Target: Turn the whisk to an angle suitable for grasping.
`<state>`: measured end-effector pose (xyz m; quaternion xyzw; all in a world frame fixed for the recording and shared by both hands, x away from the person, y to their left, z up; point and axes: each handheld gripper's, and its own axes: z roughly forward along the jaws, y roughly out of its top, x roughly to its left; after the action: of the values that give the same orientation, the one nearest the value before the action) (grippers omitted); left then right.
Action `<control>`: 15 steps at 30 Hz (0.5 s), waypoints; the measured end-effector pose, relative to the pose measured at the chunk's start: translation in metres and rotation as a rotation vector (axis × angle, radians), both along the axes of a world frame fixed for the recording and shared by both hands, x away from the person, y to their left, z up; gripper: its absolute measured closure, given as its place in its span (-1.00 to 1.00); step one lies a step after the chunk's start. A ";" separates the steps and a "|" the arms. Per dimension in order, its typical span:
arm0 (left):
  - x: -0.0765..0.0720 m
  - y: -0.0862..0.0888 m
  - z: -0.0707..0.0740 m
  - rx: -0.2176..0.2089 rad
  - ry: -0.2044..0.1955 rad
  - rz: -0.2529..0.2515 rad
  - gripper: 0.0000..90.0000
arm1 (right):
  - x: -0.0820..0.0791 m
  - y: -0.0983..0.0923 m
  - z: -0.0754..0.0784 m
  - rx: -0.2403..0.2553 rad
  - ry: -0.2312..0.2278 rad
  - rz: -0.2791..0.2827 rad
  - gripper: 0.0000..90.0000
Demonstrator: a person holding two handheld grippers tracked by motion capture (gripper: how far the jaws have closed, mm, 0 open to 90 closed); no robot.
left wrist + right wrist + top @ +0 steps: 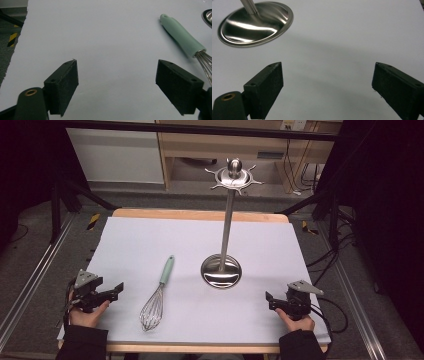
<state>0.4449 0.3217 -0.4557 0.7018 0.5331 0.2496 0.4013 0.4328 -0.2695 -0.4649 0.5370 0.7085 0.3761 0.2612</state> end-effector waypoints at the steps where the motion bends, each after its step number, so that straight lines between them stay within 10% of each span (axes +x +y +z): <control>1: 0.000 -0.001 0.001 -0.008 0.001 -0.007 -0.57 | 0.000 0.002 0.000 -0.025 0.000 -0.001 -0.77; 15: -0.005 -0.025 0.019 -0.017 -0.018 -0.078 -0.55 | -0.004 0.010 0.003 -0.031 -0.016 0.012 -0.76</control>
<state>0.4402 0.2962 -0.4371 0.7166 0.5036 0.2355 0.4213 0.4286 -0.2592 -0.4619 0.5256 0.7154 0.3707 0.2729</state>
